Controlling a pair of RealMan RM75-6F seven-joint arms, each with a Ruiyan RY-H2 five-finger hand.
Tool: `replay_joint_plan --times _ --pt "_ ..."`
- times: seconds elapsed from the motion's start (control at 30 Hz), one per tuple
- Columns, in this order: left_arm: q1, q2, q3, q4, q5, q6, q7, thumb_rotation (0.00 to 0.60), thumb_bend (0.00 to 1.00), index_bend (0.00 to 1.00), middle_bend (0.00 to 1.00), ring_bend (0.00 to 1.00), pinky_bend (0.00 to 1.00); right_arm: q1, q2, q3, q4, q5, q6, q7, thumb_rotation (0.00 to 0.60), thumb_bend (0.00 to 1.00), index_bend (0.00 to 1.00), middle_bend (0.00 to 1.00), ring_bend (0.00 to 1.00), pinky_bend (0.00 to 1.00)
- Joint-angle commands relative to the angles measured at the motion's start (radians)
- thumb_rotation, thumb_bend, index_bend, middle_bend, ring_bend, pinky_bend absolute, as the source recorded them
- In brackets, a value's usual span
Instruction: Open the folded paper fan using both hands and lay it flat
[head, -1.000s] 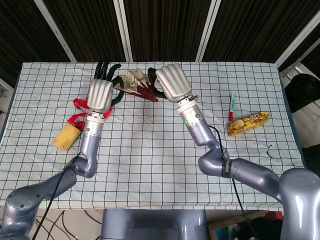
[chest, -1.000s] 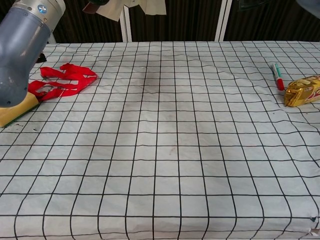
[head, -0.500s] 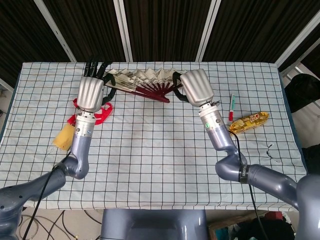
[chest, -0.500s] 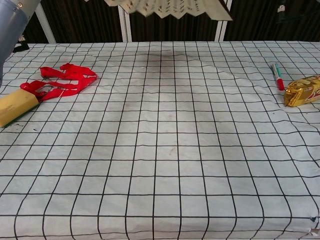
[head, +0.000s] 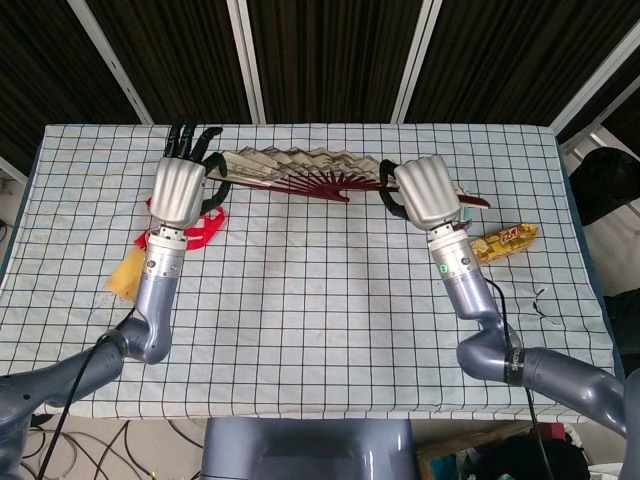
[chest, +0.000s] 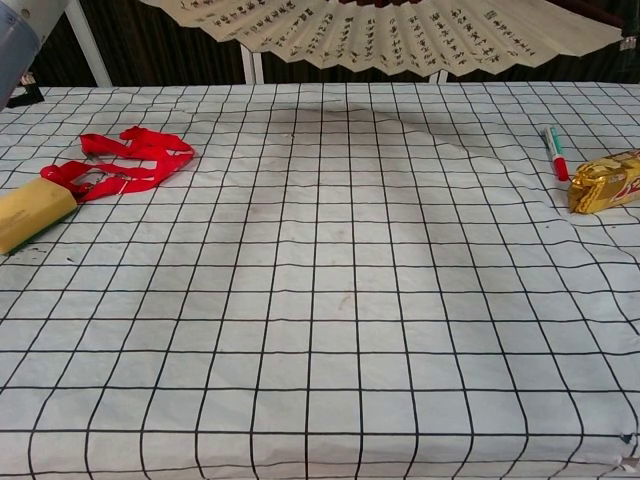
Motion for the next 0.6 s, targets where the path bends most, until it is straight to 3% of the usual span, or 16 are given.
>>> replay_joint_plan --times 0.03,0.6 --pt "-0.001 -0.005 0.004 0.002 0.001 -0.004 0.002 0.6 0.36 0.67 0.21 0.0 0.0 -0.016 0.005 -0.016 0.002 -0.017 0.009 -0.006 0.6 0.44 0.98 1.0 1.0 0.94" --pt "0.021 -0.06 0.057 0.051 0.013 -0.022 0.009 0.6 0.36 0.67 0.21 0.0 0.0 -0.107 0.0 -0.049 -0.01 -0.037 0.052 0.014 0.6 0.44 0.98 1.0 1.0 0.94"
